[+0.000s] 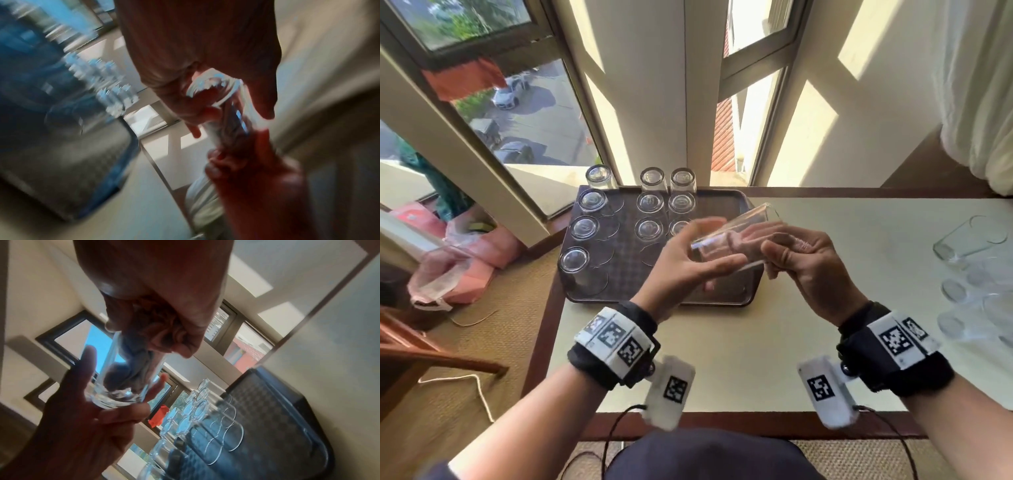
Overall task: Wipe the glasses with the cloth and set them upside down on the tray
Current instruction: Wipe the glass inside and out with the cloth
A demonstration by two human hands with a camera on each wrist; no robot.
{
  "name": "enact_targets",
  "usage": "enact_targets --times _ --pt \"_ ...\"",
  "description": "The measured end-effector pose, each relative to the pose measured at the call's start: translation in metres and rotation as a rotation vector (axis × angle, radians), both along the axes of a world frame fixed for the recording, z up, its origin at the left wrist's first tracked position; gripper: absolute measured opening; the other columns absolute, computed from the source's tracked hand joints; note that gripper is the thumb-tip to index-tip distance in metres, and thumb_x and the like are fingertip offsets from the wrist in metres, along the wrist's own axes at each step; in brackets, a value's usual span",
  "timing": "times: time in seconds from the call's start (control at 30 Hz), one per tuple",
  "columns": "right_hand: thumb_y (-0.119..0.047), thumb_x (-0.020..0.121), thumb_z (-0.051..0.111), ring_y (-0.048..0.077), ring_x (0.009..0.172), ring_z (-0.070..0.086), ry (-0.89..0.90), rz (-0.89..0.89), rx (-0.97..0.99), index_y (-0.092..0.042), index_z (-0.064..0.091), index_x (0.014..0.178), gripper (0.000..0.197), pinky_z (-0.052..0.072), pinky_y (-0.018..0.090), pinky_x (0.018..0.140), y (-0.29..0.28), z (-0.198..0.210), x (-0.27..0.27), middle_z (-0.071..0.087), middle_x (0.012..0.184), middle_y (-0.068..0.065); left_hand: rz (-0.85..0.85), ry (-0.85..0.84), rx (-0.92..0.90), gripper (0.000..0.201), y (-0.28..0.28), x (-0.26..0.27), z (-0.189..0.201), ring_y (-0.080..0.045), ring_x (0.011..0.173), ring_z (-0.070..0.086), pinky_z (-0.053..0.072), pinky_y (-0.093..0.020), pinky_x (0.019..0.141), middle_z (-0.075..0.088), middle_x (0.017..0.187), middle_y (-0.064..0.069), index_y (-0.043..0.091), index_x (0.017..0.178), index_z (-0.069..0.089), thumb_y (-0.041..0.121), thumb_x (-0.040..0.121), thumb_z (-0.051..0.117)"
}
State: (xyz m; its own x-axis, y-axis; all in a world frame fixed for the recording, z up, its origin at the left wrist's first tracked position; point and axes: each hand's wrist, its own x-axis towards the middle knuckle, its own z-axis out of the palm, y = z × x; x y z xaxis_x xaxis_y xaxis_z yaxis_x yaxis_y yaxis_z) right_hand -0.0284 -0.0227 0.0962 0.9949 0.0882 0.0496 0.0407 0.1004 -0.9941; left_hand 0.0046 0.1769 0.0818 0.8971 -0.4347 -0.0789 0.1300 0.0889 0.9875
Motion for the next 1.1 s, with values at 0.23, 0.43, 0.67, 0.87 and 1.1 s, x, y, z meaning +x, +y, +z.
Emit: enact_targets --times 0.23,0.43,0.67,0.87,1.1 --pt "-0.03 0.083 0.063 0.012 0.059 0.046 0.334 0.19 0.064 -0.004 0.066 0.108 0.036 0.036 0.029 0.054 0.001 -0.001 -0.007 0.068 0.081 -0.001 0.049 -1.024 0.572 0.072 0.024 0.011 -0.014 -0.017 0.095 0.069 0.059 -0.033 0.082 0.071 0.113 -0.006 0.012 0.131 0.06 0.036 0.07 0.09" --pt "-0.023 0.096 0.049 0.032 0.08 0.055 0.173 0.048 0.039 -0.006 0.074 0.105 0.031 0.049 0.031 0.063 0.011 -0.001 -0.01 0.068 0.11 0.025 0.017 -0.168 0.091 0.09 0.02 0.002 -0.007 -0.009 0.095 0.071 0.059 -0.022 0.074 0.072 0.109 0.003 0.022 0.128 0.055 0.046 0.051 0.094" --pt "-0.037 0.091 0.05 0.015 0.06 0.039 0.457 0.126 0.309 0.0 0.064 0.121 0.05 0.031 0.035 0.058 0.024 0.005 -0.009 0.059 0.068 0.005 0.142 -0.667 0.311 0.069 0.026 0.001 0.006 0.006 0.089 0.068 0.051 -0.01 0.079 0.07 0.106 0.006 0.005 0.117 0.063 0.029 0.06 0.093" --pt "-0.032 0.093 0.053 0.026 0.066 0.048 0.194 0.0 0.14 -0.004 0.075 0.102 0.036 0.044 0.035 0.058 0.021 0.014 -0.005 0.064 0.097 0.029 0.038 -0.36 0.147 0.081 0.028 0.008 0.009 -0.012 0.099 0.072 0.059 -0.029 0.085 0.071 0.111 0.013 0.016 0.129 0.05 0.016 0.061 0.095" --pt "-0.028 0.09 0.056 0.022 0.061 0.046 0.128 -0.006 0.015 0.001 0.07 0.098 0.033 0.039 0.035 0.056 0.03 0.009 -0.002 0.065 0.084 0.018 0.127 -0.578 0.256 0.067 0.031 0.008 0.003 -0.008 0.094 0.07 0.055 -0.018 0.084 0.072 0.113 -0.002 0.005 0.122 0.063 0.018 0.064 0.095"
